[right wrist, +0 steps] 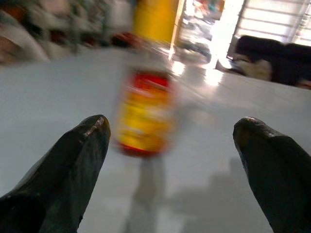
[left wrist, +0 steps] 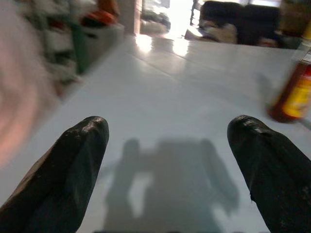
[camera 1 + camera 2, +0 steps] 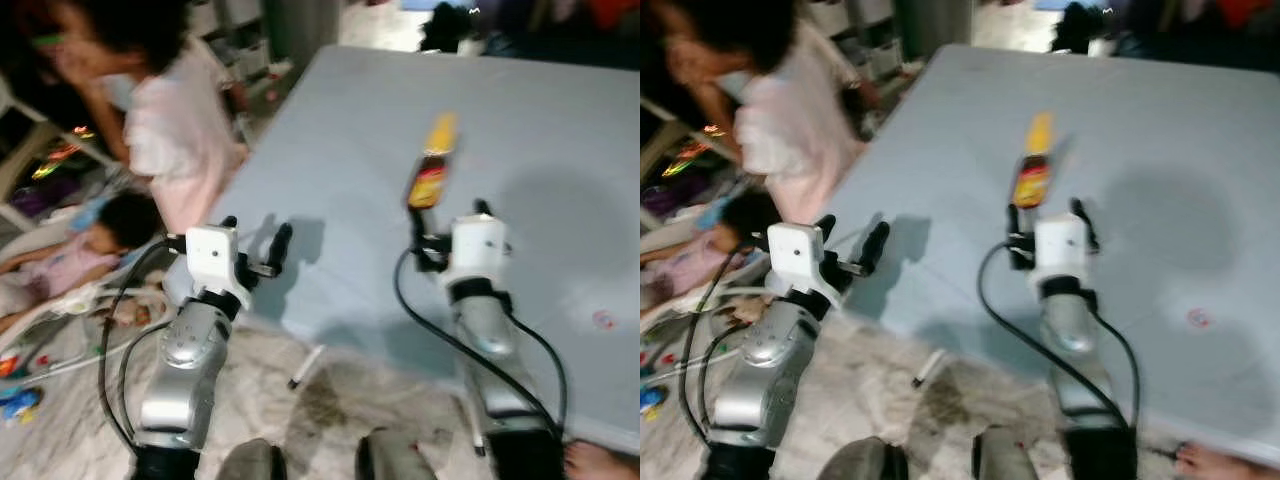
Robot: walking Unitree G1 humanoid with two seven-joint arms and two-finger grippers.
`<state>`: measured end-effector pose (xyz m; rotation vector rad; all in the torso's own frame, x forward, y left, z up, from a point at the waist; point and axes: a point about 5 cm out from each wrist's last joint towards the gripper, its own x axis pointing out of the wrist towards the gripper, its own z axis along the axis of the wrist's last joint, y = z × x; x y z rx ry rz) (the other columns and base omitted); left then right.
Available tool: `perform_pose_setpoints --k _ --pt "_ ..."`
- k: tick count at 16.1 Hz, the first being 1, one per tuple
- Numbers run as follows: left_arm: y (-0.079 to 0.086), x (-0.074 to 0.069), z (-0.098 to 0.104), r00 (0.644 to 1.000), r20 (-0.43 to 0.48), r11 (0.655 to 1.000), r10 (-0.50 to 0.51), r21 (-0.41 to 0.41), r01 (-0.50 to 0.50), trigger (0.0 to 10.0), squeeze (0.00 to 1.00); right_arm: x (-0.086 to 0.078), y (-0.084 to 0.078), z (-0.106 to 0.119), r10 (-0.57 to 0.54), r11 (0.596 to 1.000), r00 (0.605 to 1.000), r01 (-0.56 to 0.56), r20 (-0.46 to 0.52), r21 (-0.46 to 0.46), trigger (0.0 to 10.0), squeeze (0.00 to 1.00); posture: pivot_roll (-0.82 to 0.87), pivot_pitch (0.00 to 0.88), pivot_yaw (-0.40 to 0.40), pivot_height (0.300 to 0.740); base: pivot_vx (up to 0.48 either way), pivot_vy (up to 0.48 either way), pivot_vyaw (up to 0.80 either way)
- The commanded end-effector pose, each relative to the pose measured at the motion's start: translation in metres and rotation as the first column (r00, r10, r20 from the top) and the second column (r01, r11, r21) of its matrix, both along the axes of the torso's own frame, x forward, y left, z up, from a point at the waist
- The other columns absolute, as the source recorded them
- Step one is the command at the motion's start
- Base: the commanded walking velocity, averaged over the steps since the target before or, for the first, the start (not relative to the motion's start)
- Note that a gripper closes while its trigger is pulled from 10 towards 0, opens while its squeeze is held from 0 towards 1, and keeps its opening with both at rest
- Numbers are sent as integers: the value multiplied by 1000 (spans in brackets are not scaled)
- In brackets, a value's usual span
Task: Restocking fridge
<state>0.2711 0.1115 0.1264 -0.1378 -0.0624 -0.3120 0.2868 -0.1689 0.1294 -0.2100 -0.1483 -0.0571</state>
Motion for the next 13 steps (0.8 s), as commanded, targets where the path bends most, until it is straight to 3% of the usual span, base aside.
perform_pose_setpoints --k 1,7,13 --pt "11 -5 -4 999 -17 998 51 35 -50 10000 0 -1 0 0 -23 1000 1000 24 5 -18 10000 0 -52 154 49 740 0 0 0" --pt "18 -9 -6 998 -26 998 64 9 -63 10000 0 11 -6 8 -98 994 994 100 40 -45 10000 0 -32 179 55 740 0 0 0" --pt "20 -14 -8 997 -49 998 52 41 -50 10000 0 22 6 15 -21 999 998 24 67 -43 10000 0 -10 193 84 740 0 0 0"
